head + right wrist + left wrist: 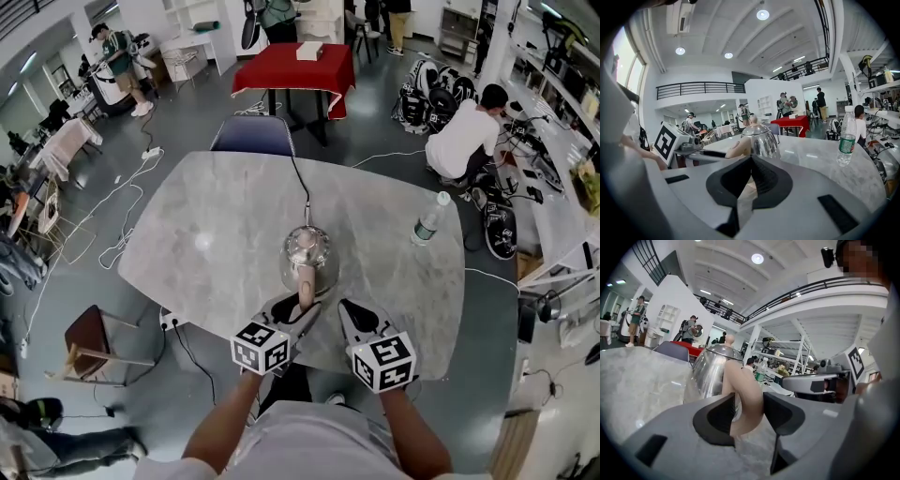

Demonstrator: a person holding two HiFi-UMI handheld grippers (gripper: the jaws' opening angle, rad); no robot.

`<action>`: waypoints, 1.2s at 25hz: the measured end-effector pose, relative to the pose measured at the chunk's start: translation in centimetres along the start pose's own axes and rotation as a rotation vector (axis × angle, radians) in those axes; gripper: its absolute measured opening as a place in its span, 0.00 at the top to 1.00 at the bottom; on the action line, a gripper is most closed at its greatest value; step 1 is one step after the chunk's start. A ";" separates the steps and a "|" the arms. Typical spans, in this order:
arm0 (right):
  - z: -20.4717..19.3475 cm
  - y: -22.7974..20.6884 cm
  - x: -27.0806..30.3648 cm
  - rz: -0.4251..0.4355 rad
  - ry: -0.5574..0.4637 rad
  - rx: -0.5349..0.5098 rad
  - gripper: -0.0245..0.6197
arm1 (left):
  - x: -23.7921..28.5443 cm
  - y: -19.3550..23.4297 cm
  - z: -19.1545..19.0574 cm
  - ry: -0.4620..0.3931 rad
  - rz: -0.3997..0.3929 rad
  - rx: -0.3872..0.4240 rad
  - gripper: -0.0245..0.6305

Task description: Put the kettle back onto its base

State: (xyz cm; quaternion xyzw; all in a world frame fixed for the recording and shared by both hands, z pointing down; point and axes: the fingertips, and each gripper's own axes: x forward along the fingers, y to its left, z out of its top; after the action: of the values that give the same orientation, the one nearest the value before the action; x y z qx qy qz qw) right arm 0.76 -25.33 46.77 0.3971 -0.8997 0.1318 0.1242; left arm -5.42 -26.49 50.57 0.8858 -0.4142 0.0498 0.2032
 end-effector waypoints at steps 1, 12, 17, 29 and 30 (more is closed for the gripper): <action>0.0 0.2 -0.1 0.005 -0.001 -0.001 0.95 | -0.3 0.1 0.0 -0.002 0.010 0.002 0.69; 0.2 2.3 -1.0 0.050 -0.018 -0.019 0.95 | -3.1 -1.3 1.0 -0.061 0.064 0.005 0.69; 0.1 2.8 -1.8 0.065 -0.018 -0.027 0.95 | -4.1 -2.4 1.5 -0.080 0.087 0.002 0.69; 0.2 4.8 -3.1 0.118 -0.031 -0.046 0.96 | -5.2 -5.6 1.5 -0.065 0.171 0.035 0.94; 0.2 4.9 -3.2 0.121 -0.033 -0.046 0.96 | -5.3 -5.7 1.5 -0.065 0.174 0.041 0.95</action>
State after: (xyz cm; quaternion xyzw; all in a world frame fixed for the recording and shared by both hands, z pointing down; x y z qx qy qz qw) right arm -0.82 -20.02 44.86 0.3411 -0.9268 0.1116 0.1104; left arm -4.68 -20.06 45.98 0.8517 -0.4947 0.0471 0.1664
